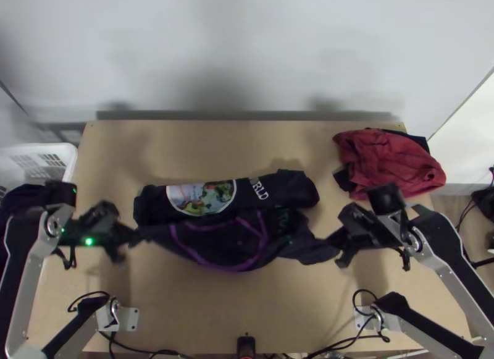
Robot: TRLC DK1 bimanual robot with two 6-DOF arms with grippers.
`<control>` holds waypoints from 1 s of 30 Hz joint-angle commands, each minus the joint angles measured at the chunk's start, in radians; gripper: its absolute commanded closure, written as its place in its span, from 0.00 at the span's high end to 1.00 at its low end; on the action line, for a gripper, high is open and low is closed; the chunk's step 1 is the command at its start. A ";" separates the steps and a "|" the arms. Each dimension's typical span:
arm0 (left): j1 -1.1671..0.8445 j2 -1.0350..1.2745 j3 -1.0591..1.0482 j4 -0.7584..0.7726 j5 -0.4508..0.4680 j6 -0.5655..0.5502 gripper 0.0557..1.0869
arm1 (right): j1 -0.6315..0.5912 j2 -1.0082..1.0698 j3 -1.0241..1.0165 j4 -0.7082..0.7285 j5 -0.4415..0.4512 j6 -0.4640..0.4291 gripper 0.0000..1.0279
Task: Fold the t-shirt
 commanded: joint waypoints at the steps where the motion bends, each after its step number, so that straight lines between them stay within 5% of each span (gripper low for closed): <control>1: 0.052 0.152 0.030 0.200 0.106 -0.229 0.04 | -0.032 0.082 -0.001 0.224 0.000 0.085 0.03; 14: 0.184 0.365 -0.034 0.286 -0.066 -0.060 0.04 | -0.316 0.444 -0.026 0.413 0.033 -0.062 0.03; 30: -0.032 0.483 -0.031 0.387 -0.113 -0.151 0.04 | -0.158 0.621 0.066 0.462 0.085 -0.030 0.03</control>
